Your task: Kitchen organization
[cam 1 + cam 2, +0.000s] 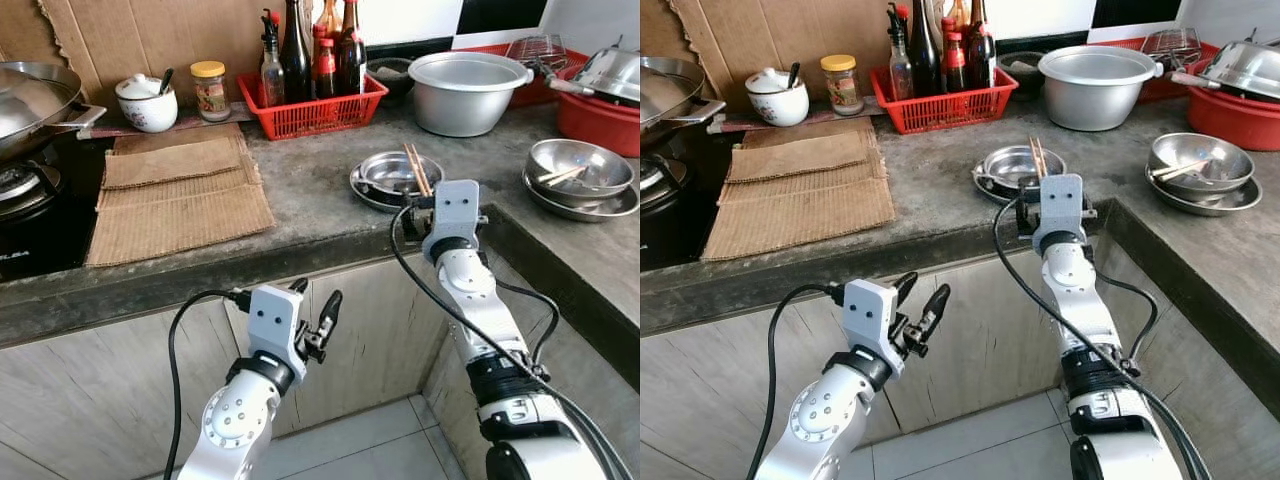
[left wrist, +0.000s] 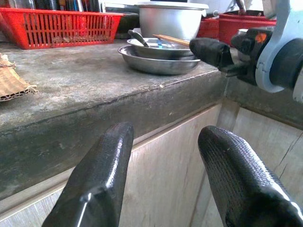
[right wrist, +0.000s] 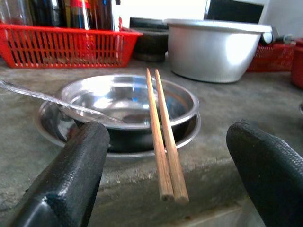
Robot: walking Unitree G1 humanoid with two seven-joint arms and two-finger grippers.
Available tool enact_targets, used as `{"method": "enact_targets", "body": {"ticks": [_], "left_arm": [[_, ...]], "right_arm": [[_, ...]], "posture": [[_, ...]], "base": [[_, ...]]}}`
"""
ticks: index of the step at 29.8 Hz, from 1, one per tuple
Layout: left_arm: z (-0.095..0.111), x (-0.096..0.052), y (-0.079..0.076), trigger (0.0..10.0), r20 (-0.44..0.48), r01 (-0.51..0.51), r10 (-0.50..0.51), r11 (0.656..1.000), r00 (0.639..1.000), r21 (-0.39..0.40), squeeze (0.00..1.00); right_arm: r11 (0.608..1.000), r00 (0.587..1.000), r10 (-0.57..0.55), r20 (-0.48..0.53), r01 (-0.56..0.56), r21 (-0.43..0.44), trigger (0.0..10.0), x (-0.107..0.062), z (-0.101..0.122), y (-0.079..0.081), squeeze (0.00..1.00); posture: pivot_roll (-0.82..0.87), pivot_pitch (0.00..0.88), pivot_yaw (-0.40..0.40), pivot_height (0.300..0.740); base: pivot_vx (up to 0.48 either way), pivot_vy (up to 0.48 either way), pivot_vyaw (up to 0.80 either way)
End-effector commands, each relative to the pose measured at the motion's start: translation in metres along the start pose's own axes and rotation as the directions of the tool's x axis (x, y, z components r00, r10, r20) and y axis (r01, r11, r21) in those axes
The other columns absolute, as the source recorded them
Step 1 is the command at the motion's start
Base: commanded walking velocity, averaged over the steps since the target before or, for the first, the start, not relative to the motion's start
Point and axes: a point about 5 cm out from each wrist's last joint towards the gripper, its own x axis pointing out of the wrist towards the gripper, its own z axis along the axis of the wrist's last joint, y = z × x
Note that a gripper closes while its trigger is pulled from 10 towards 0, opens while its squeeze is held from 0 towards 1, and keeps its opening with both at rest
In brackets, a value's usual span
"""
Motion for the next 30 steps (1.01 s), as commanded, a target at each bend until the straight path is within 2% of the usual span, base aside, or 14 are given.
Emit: {"method": "enact_targets", "body": {"ticks": [1,15,18,29,30], "left_arm": [[0.0002,-0.0014,-0.0022,10.0,0.005,0.005,-0.005,1.000,1.000,0.004,0.00],[0.0008,-0.0014,-0.0027,10.0,0.008,0.003,-0.003,1.000,1.000,0.001,0.00],[-0.0006,-0.0023,-0.0024,10.0,0.029,-0.006,0.006,1.000,1.000,0.023,0.00],[0.0018,-0.0024,-0.0042,10.0,0.018,-0.003,0.003,1.000,1.000,0.007,0.00],[0.0017,-0.0022,-0.0043,10.0,0.018,-0.003,0.003,1.000,1.000,0.005,0.00]], "right_arm": [[1.000,1.000,-0.010,0.022,0.009,0.010,10.0,0.0037,0.0063,-0.0020,0.00],[1.000,1.000,-0.009,-0.024,0.009,0.007,10.0,0.0073,-0.0022,-0.0021,0.00],[1.000,1.000,-0.017,-0.009,0.017,-0.025,10.0,0.0080,-0.0016,-0.0029,0.00],[1.000,1.000,-0.014,-0.019,0.014,0.001,10.0,0.0084,-0.0012,-0.0017,0.00],[1.000,1.000,-0.013,-0.020,0.013,0.001,9.6,0.0085,-0.0012,-0.0019,0.00]], "posture": [[0.12,0.051,-0.003,0.740],[0.12,0.053,-0.006,0.740],[0.12,0.054,-0.006,0.740],[0.12,0.051,-0.004,0.740],[0.12,0.052,-0.007,0.740]], "base": [[0.000,0.000,0.00],[0.000,0.000,0.00],[0.000,0.000,0.00],[0.000,0.000,0.00],[0.000,0.000,0.00]]}}
